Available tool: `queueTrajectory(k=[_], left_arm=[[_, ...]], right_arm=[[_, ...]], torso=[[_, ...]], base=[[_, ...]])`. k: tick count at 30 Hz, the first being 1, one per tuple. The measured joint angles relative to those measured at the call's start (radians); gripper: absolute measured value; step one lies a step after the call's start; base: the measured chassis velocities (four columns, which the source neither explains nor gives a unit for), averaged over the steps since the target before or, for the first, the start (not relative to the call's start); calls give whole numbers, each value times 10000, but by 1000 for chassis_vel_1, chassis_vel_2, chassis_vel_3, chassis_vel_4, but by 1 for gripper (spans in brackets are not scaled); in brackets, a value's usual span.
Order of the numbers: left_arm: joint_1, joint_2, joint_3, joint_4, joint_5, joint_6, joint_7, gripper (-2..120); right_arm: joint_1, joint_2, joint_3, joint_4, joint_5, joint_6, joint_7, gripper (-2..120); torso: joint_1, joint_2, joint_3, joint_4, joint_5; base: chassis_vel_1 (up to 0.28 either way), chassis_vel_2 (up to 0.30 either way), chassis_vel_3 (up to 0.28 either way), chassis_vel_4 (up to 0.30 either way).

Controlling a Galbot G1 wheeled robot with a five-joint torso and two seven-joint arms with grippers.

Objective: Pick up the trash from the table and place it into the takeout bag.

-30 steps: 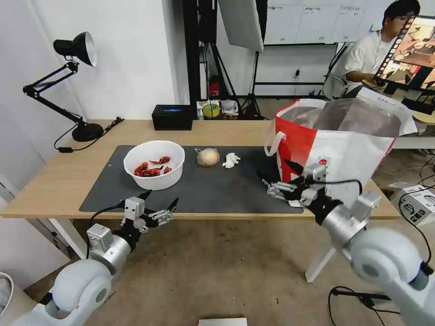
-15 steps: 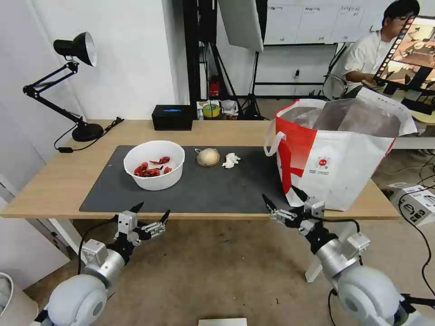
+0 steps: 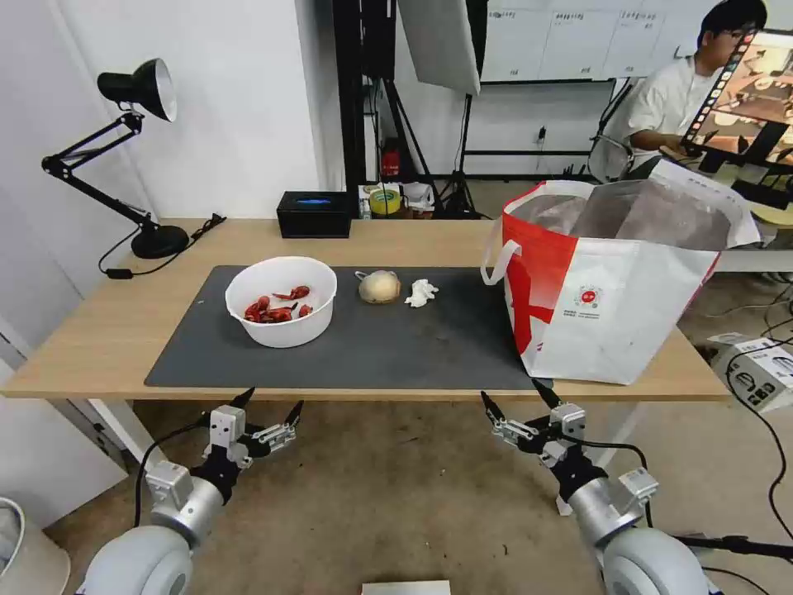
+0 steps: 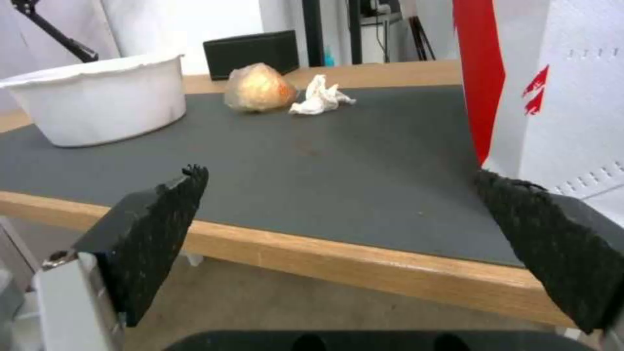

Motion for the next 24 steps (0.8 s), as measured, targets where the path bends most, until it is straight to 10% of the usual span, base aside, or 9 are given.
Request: queueTrajectory(k=[24], left_arm=[[76, -115, -66, -4, 64, -47, 33, 100]], right_arm=[[73, 212, -257, -128, -80, 6, -21, 100]], torso=[[0, 0, 1, 0, 0]], base=[[0, 0, 0, 0]])
